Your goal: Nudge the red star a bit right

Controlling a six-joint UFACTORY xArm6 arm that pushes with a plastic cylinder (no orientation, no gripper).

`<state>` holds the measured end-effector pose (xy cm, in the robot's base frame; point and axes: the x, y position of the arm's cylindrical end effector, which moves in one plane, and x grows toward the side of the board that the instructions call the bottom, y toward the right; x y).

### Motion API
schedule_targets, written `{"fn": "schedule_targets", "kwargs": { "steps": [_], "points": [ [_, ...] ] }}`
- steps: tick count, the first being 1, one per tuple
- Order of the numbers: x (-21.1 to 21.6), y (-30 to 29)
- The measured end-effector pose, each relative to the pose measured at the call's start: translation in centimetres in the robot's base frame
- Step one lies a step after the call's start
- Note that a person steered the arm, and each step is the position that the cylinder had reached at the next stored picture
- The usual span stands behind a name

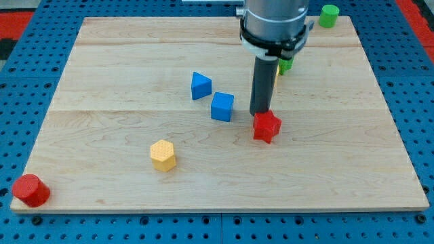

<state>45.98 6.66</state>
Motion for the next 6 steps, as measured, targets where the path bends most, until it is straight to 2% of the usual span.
{"fn": "schedule_targets", "kwargs": {
  "steps": [2,4,6],
  "points": [
    [6.1,0.8],
    [7.7,-2.6],
    [13.2,3.2]
  ]
}}
